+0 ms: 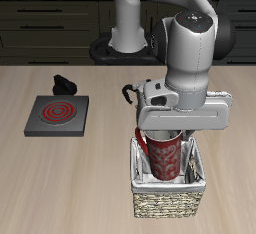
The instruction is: Place the red mug in the basket
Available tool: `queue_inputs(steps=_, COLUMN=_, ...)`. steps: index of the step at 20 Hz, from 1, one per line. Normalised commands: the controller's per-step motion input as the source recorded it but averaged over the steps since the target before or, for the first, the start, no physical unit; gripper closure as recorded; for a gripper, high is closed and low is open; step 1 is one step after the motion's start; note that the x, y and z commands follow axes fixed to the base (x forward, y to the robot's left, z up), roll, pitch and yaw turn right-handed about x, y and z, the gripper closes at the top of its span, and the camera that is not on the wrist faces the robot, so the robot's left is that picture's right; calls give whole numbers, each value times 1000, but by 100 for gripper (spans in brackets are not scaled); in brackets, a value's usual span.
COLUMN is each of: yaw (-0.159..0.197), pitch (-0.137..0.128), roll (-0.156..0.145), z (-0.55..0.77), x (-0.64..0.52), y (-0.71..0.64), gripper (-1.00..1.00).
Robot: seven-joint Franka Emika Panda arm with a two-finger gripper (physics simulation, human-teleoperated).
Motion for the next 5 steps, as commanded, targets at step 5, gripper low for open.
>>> queue_inputs(steps=5, yaw=67, pitch=19, roll=47, z=-233, x=56, y=67, gripper=-100)
